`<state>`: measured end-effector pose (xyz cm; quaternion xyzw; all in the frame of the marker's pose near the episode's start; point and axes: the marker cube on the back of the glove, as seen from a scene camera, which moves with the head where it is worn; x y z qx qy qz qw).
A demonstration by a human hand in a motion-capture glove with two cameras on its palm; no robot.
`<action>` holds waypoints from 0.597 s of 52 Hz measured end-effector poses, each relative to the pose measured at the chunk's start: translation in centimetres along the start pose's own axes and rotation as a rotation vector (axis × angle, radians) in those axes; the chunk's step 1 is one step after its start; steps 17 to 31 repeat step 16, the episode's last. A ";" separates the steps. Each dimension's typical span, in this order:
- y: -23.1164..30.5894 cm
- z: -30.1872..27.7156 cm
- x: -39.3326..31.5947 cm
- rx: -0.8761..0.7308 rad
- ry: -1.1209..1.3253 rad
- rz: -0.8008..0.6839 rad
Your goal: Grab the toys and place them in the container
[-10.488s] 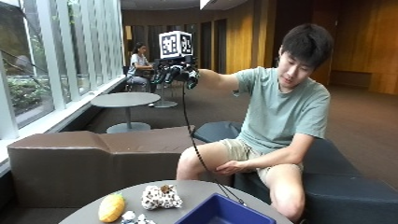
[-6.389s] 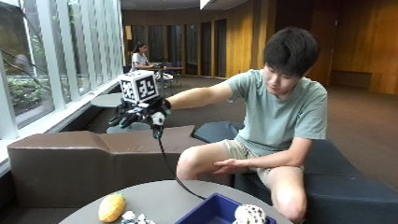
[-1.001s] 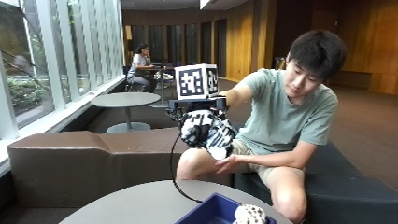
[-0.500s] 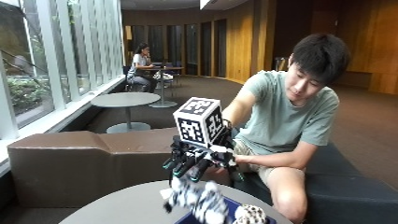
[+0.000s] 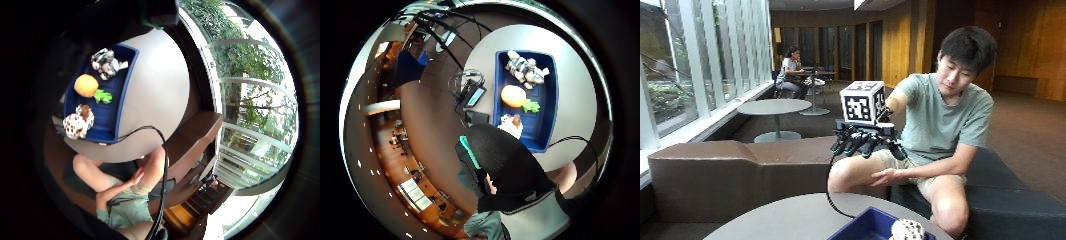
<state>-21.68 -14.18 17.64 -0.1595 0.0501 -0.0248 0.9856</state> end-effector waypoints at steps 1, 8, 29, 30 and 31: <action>0.4 -0.1 0.0 0.006 -0.011 -0.010; 2.1 -0.4 -0.2 0.058 -0.103 -0.053; 2.6 0.5 -0.8 0.062 -0.177 -0.083; 2.6 0.5 -0.8 0.062 -0.177 -0.083; 2.6 0.5 -0.8 0.062 -0.177 -0.083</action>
